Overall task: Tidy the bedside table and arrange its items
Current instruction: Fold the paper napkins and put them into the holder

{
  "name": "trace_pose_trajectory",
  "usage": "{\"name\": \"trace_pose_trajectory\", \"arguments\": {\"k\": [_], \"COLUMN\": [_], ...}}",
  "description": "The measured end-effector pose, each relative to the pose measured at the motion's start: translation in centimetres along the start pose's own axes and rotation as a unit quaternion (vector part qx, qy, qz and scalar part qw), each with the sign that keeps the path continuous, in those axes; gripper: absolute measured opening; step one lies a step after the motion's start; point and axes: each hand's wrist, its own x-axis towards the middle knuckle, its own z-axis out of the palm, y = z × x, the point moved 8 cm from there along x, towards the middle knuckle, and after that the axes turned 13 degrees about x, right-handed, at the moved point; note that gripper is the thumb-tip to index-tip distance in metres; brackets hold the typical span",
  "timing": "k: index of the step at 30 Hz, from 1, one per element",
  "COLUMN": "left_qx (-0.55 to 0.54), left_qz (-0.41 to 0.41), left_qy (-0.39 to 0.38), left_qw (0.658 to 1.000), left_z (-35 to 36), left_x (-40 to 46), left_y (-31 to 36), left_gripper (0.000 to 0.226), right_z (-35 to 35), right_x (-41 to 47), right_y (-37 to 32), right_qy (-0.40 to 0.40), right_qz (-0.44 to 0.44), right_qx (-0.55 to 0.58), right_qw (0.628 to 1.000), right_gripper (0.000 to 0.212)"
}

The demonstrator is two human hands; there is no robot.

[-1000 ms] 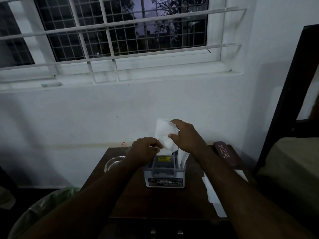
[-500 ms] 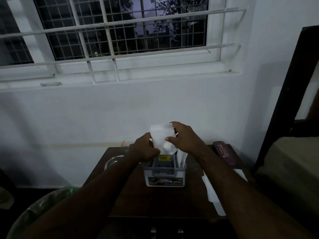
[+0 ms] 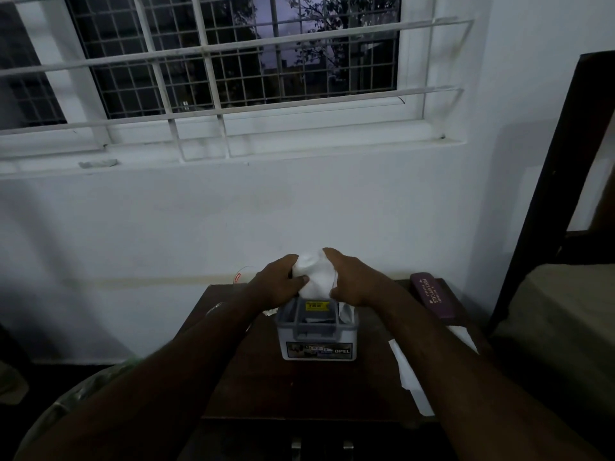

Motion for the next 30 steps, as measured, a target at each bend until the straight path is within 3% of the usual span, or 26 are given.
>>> {"name": "trace_pose_trajectory", "arguments": {"k": [2, 6, 9, 11, 15, 18, 21, 26, 30], "left_qx": [0.005, 0.008, 0.065, 0.099, 0.144, 0.096, 0.056, 0.115, 0.097], "left_qz": [0.008, -0.004, -0.020, -0.025, -0.070, -0.070, -0.057, -0.067, -0.085], "left_qy": [-0.031, -0.043, -0.002, -0.024, -0.052, 0.001, -0.011, -0.004, 0.044], "left_qw": [0.999, 0.999, 0.998, 0.994, 0.986, 0.993, 0.997, 0.991, 0.991], "left_z": [0.5, 0.8, 0.4, 0.9, 1.7, 0.9, 0.9, 0.9, 0.6], "left_x": [0.0, -0.2, -0.1, 0.2, 0.7, 0.9, 1.0, 0.5, 0.0], "left_y": [0.3, 0.6, 0.4, 0.4, 0.0, 0.5, 1.1, 1.0, 0.7], "left_gripper": [0.040, 0.037, 0.034, 0.038, 0.058, 0.055, 0.060, 0.076, 0.060], "right_z": [0.8, 0.9, -0.8, -2.7, -7.4, -10.6, -12.6, -13.3, -13.3], "right_x": [-0.1, -0.1, -0.4, -1.1, -4.3, -8.0, -12.0, -17.5, -19.6], "right_y": [-0.4, -0.1, -0.1, 0.8, 2.4, 4.3, 6.7, 10.3, 11.7], "right_qy": [-0.004, 0.000, 0.039, 0.073, 0.151, 0.204, 0.231, 0.200, 0.184], "right_qz": [-0.022, -0.006, -0.010, -0.017, -0.028, -0.008, 0.035, 0.106, 0.130], "right_qx": [0.003, -0.014, -0.008, 0.031, 0.074, 0.086, 0.096, 0.094, 0.055], "right_qw": [1.000, 1.000, 0.999, 0.997, 0.985, 0.975, 0.968, 0.969, 0.973], "right_gripper": [0.050, 0.069, 0.086, 0.092, 0.078, 0.069, 0.063, 0.060, 0.053]}}
